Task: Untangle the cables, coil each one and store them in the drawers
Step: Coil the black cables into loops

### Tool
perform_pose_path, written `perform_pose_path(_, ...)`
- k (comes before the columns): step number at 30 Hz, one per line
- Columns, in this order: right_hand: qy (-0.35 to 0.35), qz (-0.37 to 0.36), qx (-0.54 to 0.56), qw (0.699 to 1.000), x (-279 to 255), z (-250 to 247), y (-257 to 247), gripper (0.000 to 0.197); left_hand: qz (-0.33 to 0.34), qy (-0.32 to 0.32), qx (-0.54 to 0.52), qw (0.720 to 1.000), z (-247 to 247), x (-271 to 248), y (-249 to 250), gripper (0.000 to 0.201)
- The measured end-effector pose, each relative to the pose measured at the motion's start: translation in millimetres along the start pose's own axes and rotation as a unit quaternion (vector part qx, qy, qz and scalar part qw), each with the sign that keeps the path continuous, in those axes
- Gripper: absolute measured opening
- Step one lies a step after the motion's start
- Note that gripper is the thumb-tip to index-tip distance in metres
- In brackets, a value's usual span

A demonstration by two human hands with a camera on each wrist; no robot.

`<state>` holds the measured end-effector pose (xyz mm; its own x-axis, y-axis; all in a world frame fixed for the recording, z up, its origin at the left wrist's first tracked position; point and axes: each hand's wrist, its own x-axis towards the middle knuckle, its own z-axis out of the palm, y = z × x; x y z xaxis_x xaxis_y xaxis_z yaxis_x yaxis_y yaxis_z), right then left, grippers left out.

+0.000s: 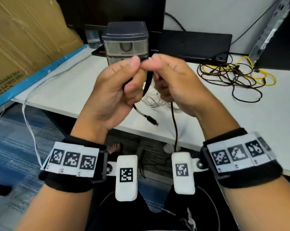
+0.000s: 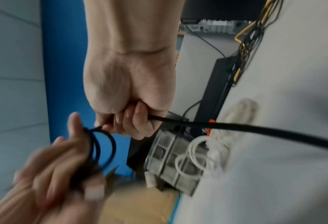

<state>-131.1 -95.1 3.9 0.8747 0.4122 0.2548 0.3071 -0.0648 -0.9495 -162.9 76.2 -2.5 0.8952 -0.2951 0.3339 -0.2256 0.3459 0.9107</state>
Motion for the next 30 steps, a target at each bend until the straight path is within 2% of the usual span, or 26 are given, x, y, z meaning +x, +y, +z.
perform_pose_path(2, -0.029, 0.021, -0.022, 0.999, -10, 10, 9, 0.040, 0.033, 0.042, -0.039, 0.998, -3, 2, 4, 0.035)
perform_pose_path(4, -0.092, 0.034, -0.091, 0.991, -18, 16, 13, 0.038, 0.045, 0.077, -0.034, 0.995, -5, 6, 6, 0.032)
perform_pose_path(6, -0.153, 0.041, -0.186, 0.970, -20, 15, 2, 0.037, 0.043, 0.100, 0.036, 0.993, -4, 9, 4, 0.029)
perform_pose_path(8, -0.183, 0.022, -0.247, 0.951, -16, 8, -18, 0.034, 0.037, 0.107, 0.144, 0.983, -4, 11, 1, 0.027)
perform_pose_path(11, -0.156, -0.049, -0.222, 0.961, -9, -13, -48, 0.032, 0.022, 0.081, 0.253, 0.964, -5, 10, -1, 0.026)
perform_pose_path(12, -0.134, -0.069, -0.212, 0.966, -6, -19, -53, 0.033, 0.009, 0.072, 0.238, 0.968, -3, 8, 0, 0.028)
perform_pose_path(15, -0.054, -0.091, -0.197, 0.975, 3, -23, -47, 0.034, -0.025, 0.028, 0.146, 0.988, 7, 3, 4, 0.055)
perform_pose_path(17, -0.017, -0.080, -0.141, 0.987, 4, -18, -30, 0.037, -0.013, 0.005, 0.099, 0.995, 9, 1, 2, 0.052)
perform_pose_path(19, 0.007, -0.056, -0.082, 0.995, 1, -9, -12, 0.039, 0.012, 0.016, 0.052, 0.998, 8, 1, 1, 0.044)
perform_pose_path(21, -0.005, -0.013, -0.076, 0.997, -5, 1, 3, 0.033, 0.046, 0.059, -0.017, 0.997, 7, 3, 4, 0.039)
perform_pose_path(23, -0.071, 0.041, -0.105, 0.991, -11, 10, 10, 0.030, 0.069, 0.098, -0.035, 0.992, 5, 10, 3, 0.033)
perform_pose_path(26, -0.181, 0.066, -0.226, 0.955, -12, 14, -4, 0.028, 0.062, 0.133, 0.110, 0.983, 3, 18, 0, 0.027)
perform_pose_path(28, -0.200, 0.035, -0.275, 0.940, -6, 9, -23, 0.032, 0.026, 0.131, 0.227, 0.965, 3, 17, -3, 0.020)
perform_pose_path(30, -0.193, -0.009, -0.277, 0.941, -2, -2, -41, 0.034, -0.006, 0.135, 0.298, 0.945, 4, 13, -5, 0.022)
